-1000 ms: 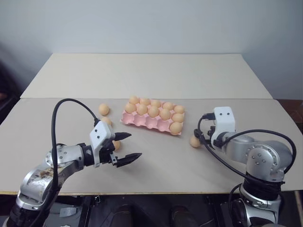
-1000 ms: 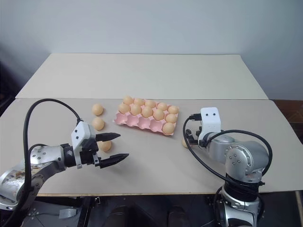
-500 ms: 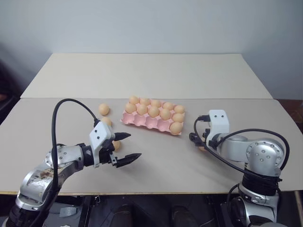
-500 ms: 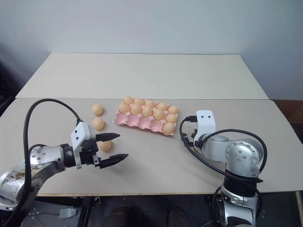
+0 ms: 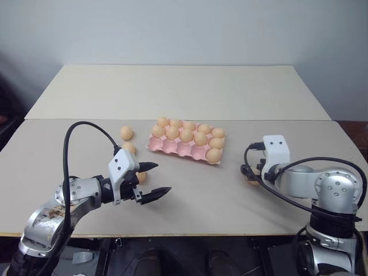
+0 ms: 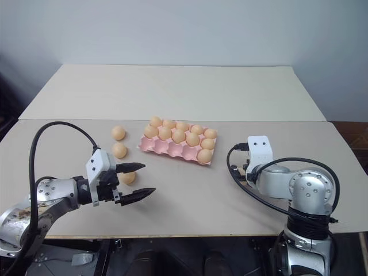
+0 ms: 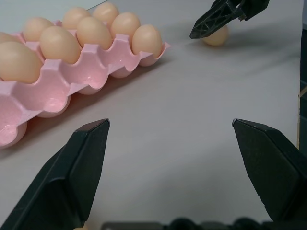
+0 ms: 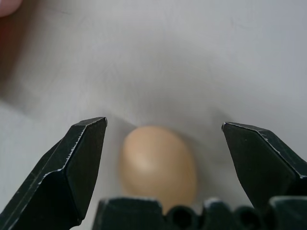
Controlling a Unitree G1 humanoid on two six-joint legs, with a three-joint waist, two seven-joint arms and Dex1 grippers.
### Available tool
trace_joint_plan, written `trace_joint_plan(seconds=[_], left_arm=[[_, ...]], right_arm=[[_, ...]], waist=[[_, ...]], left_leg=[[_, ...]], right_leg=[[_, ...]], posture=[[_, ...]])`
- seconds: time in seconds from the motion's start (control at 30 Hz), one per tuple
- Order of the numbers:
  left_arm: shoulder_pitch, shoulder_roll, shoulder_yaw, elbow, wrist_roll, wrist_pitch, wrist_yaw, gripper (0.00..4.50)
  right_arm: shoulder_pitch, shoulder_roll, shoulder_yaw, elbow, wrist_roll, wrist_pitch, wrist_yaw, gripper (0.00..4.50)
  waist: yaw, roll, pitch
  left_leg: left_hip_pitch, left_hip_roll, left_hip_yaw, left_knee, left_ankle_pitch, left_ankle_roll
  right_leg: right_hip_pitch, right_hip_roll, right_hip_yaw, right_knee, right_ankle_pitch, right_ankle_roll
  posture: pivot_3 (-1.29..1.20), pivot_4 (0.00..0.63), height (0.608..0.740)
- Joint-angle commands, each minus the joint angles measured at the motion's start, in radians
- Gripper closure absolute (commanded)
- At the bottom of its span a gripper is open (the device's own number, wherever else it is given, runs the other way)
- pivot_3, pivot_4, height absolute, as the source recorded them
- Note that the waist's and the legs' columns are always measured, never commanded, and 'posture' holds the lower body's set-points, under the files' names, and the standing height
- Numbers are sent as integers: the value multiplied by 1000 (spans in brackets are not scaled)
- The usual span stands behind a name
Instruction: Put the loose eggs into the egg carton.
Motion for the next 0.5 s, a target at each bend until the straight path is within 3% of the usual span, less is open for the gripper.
trace_joint_plan(seconds=[0.03, 0.3, 0.5], left_arm=[[-15, -2, 4, -5, 2, -21, -2, 18], [-16, -3, 4, -4, 7, -25, -4, 18], [-11, -2, 8, -7, 8, -28, -4, 18]], right_arm=[[0, -14, 2, -15, 53, 9, -19, 0], [26, -33, 16, 0, 106, 9, -35, 0], [30, -23, 27, 7, 29, 5, -13, 0]], waist=[[-1, 0, 0], [1, 0, 0], [1, 0, 0]], left_leg=[[0, 0, 0, 0, 0, 0], [0, 0, 0, 0, 0, 0], [0, 0, 0, 0, 0, 0]], right_leg=[[0, 0, 0, 0, 0, 0], [0, 0, 0, 0, 0, 0], [0, 0, 0, 0, 0, 0]], posture=[[0, 150, 740], [0, 150, 740], [0, 150, 740]])
